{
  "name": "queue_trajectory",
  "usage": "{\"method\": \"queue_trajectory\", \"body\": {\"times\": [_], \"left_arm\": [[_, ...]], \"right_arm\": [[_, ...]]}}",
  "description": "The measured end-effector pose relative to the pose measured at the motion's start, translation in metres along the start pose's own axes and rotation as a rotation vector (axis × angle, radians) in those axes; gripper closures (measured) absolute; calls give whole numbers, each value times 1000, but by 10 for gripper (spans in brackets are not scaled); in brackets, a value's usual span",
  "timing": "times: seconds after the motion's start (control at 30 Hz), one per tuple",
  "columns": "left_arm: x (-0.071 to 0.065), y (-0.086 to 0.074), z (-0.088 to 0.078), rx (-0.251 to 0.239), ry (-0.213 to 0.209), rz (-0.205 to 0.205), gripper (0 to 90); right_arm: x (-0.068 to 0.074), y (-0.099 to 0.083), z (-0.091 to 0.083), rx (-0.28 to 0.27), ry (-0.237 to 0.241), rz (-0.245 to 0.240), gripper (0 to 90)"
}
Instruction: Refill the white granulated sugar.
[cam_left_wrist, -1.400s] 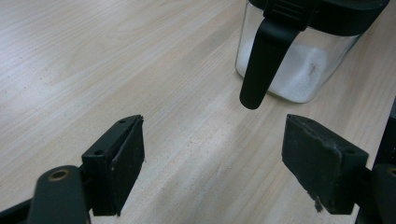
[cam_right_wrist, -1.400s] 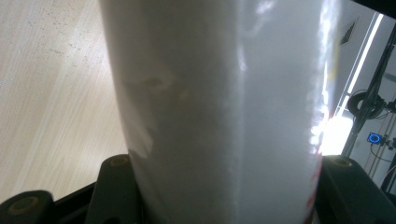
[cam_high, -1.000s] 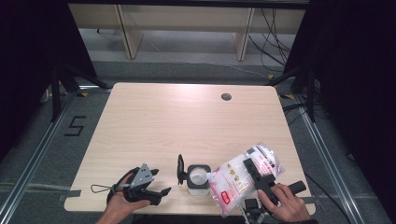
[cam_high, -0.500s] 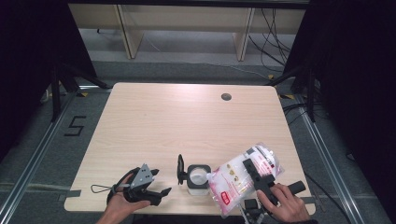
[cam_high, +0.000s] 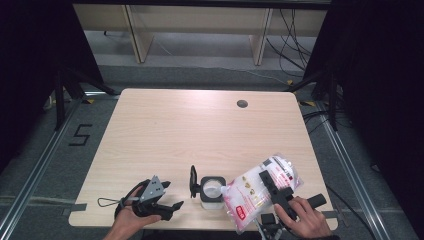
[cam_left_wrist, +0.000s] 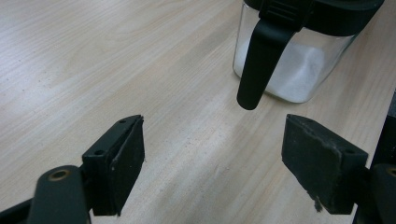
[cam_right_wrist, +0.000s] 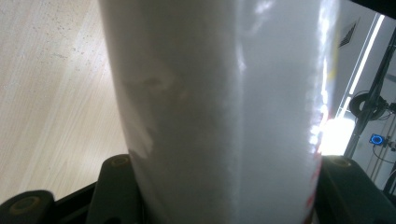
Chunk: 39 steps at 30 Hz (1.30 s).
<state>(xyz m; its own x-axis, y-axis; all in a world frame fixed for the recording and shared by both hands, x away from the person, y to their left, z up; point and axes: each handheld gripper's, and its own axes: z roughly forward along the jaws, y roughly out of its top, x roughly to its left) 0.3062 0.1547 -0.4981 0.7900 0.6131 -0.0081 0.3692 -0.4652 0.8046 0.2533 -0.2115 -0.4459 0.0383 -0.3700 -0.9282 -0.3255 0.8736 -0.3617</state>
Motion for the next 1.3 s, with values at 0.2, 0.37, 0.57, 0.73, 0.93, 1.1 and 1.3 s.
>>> {"method": "queue_trajectory", "body": {"times": [0.2,0.37,0.57,0.73,0.93,1.1,1.3], "left_arm": [[-2,-1,1,-22,-7,-20,208],[-2,-1,1,-23,-6,-13,208],[-3,-1,1,-32,0,-23,208],[-2,-1,1,-25,-5,-17,208],[0,-1,-1,-5,10,7,208],[-1,-1,-1,-11,1,-6,208],[-1,-1,0,-22,4,0,209]], "right_arm": [[0,0,-1,2,-2,3,475],[0,0,-1,7,5,4,475],[0,2,0,-2,2,-6,475],[0,4,-1,4,12,-4,475],[-1,2,-1,5,3,-16,476],[-2,2,-1,7,11,-14,476],[-1,3,-2,8,11,-6,476]]}}
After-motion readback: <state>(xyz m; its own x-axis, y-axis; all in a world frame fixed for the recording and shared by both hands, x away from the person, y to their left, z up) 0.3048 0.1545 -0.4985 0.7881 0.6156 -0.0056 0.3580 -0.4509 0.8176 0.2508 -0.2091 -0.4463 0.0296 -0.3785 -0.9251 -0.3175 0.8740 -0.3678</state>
